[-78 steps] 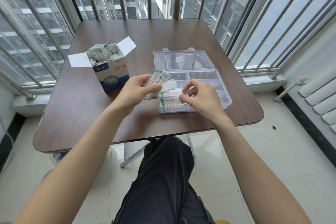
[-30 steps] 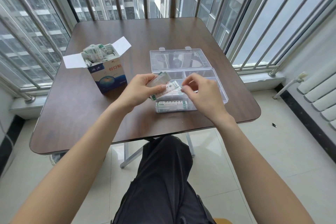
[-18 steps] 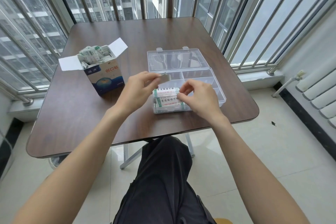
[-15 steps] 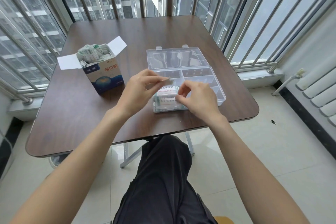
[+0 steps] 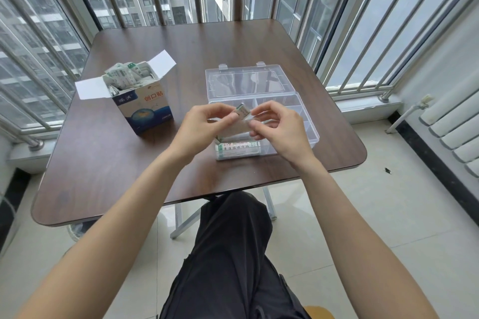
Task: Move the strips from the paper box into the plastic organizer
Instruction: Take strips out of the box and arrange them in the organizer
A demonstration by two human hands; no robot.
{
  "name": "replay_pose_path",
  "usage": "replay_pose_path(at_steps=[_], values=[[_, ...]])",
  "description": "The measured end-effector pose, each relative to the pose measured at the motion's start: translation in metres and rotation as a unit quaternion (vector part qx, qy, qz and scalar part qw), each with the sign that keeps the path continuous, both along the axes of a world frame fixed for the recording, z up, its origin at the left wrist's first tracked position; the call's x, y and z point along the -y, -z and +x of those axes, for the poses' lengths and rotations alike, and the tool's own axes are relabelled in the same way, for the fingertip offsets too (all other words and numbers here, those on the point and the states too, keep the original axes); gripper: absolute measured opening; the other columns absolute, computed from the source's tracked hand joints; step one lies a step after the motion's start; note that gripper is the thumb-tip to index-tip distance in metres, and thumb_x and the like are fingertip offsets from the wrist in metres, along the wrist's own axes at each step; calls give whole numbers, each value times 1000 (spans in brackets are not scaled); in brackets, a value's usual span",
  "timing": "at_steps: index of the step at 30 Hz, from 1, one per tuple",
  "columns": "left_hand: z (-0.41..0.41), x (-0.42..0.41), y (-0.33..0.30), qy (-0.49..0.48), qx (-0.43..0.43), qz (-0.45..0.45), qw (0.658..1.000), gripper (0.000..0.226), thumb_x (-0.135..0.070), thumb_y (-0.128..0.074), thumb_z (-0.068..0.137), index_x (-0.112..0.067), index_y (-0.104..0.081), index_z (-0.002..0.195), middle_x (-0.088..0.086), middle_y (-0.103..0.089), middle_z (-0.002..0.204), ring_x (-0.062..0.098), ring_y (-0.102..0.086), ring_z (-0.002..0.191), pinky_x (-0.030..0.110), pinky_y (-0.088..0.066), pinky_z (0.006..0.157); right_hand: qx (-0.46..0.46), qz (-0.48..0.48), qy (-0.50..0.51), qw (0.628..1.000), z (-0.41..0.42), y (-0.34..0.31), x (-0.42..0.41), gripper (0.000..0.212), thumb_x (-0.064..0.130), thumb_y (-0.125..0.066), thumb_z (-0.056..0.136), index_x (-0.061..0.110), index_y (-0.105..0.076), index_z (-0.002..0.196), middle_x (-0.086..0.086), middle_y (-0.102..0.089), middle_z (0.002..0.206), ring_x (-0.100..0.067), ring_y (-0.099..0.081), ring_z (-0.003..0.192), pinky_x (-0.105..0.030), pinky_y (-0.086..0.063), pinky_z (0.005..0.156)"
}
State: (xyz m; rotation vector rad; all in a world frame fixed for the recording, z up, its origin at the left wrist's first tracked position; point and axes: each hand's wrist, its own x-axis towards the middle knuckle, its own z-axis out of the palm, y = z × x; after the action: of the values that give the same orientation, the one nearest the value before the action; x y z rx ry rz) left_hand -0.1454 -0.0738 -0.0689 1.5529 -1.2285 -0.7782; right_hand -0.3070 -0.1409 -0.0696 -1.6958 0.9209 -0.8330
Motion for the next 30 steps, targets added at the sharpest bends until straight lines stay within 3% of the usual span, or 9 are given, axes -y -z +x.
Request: replay_pose_path(at_steps=[4,8,11,16,20,23,27,30], values=[[12,-3,-3,-49,-9,15,999,8,-19,-69,85,-27,-68,83,-9,-71,77,4,-63,68,21,-50,68,-22,-41,-8,999,-6,5,-1,3,9,-69,84,8,-67,86,-8,-71,78,-19,-70,72,-34,-58,75],[15,-2,-8,-10,29,47,998,6,-22,-73,80,-26,-69,79,-5,-73,78,3,-66,69,25,-51,71,-97,-135,-8,986,-5,8,-8,13,4,-70,79,13,-68,87,1,-69,81,-10,-66,71,-24,-55,76],[12,-1,-8,8,70,53,996,7,-23,-75,78,-27,-69,78,-5,-72,79,1,-65,69,24,-53,70,-152,-193,21,969,0,9,-9,16,6,-71,78,15,-66,91,0,-64,93,-12,-64,69,-25,-52,73],[18,0,-9,-31,74,9,997,10,-26,-76,77,-34,-70,79,-5,-70,81,6,-62,70,24,-53,69,-192,-253,57,947,4,9,-8,6,8,-68,78,10,-66,84,-3,-65,82,-20,-61,72,-38,-52,73],[15,-2,-11,33,66,36,997,7,-24,-74,79,-26,-74,85,-3,-73,81,2,-65,74,16,-48,71,-249,-268,50,929,5,4,-12,6,21,-63,85,16,-67,86,-3,-70,80,-25,-62,76,-35,-49,70],[9,-2,-8,29,196,35,980,10,-35,-76,76,-29,-74,83,-12,-70,72,2,-59,70,15,-44,68,-306,-297,65,902,-1,2,-10,13,27,-57,91,20,-66,97,-6,-67,86,-25,-56,89,-31,-41,68],[-5,1,-5,45,306,7,951,14,-38,-74,77,-26,-75,84,-11,-71,74,7,-59,68,24,-46,73,-295,-299,74,904,-16,0,-2,16,18,-56,92,17,-69,100,-1,-68,97,-23,-47,100,-26,-36,76],[-6,1,-3,57,422,-19,904,17,-42,-68,82,-29,-76,89,-10,-72,80,9,-55,73,29,-36,76,-272,-297,52,914,-17,2,3,12,19,-60,89,17,-72,91,-1,-62,110,-23,-44,106,-17,-28,82]])
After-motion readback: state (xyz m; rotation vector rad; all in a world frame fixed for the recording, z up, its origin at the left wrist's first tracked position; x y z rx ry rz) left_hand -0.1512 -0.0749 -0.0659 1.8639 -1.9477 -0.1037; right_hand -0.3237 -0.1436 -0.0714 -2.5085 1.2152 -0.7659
